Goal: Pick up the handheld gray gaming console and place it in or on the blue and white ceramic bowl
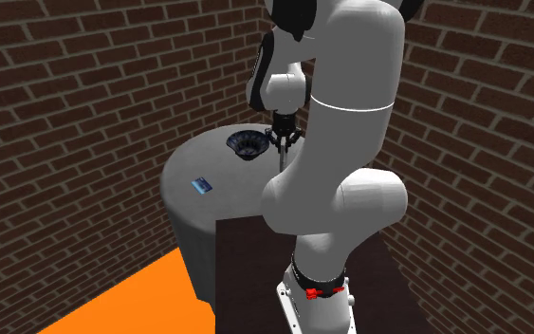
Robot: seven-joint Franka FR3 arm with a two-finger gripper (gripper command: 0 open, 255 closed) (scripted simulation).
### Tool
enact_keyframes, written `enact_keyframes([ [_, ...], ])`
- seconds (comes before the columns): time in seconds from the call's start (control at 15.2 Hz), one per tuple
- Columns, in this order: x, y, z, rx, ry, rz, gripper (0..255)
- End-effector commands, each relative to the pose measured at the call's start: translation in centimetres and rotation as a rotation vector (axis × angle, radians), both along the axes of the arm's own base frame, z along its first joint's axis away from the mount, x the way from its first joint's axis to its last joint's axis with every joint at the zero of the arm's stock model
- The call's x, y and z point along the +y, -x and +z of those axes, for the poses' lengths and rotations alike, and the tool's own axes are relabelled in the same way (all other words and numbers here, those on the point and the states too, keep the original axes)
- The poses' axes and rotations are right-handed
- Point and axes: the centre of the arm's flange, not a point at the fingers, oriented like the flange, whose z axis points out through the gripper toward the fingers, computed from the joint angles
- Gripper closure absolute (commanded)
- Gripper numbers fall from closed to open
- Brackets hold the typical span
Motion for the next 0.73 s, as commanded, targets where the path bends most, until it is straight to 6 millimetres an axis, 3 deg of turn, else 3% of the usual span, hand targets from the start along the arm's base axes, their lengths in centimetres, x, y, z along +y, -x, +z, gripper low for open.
enact_keyframes([
  [0.0, 0.0, 0.0, 0.0, 0.0, 0.0, 0.0, 255],
  [0.33, 0.0, 0.0, 0.0, 0.0, 0.0, 0.0, 255],
  [0.66, 0.0, 0.0, 2.6, 0.0, 0.0, 0.0, 255],
])
